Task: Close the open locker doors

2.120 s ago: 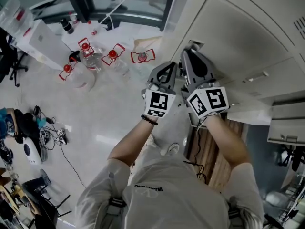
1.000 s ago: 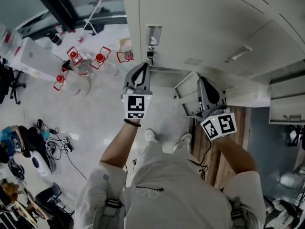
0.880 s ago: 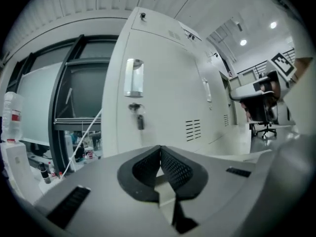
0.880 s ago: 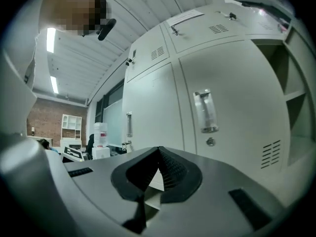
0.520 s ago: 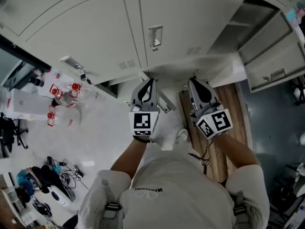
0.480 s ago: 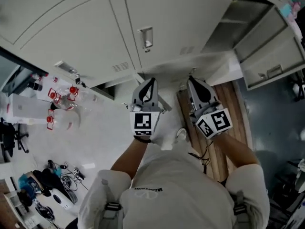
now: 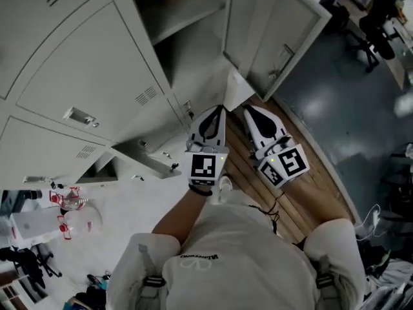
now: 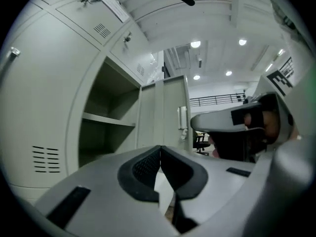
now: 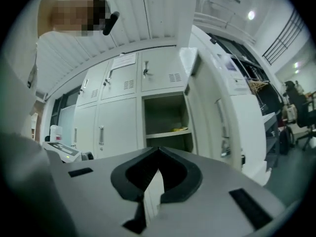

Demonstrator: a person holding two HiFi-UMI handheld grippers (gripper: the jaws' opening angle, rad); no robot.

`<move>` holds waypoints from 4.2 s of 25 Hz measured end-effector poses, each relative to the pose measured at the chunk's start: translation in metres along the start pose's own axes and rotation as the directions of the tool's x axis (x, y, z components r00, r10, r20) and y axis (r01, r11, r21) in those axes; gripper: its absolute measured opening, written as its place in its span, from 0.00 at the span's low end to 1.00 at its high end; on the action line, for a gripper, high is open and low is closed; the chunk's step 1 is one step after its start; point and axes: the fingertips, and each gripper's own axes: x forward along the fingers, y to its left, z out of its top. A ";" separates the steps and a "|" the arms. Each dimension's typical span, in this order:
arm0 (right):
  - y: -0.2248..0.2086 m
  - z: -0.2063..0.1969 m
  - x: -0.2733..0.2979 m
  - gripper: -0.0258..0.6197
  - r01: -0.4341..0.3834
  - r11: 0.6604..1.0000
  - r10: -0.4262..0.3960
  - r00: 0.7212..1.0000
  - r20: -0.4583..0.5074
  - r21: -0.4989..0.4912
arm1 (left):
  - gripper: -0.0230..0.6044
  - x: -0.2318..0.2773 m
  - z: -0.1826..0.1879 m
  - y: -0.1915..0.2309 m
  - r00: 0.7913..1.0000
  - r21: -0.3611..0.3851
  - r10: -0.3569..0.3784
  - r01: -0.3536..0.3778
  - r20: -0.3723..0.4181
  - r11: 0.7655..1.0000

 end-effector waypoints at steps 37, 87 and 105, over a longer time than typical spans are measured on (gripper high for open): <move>-0.053 0.035 0.024 0.21 -0.396 0.918 0.396 0.918 0.007 0.005 | 0.19 0.064 -0.043 -0.021 0.987 0.082 -0.127 0.136 -0.103 0.987; 0.048 0.019 0.245 0.09 -0.628 0.778 0.628 0.778 0.036 -0.010 | 0.04 0.048 -0.050 0.190 0.856 0.158 0.506 -0.488 -0.107 0.858; 0.056 -0.030 0.128 0.06 -0.547 0.801 0.565 0.825 0.007 -0.245 | 0.04 0.027 -0.041 0.180 0.873 0.102 0.486 -0.481 -0.037 0.871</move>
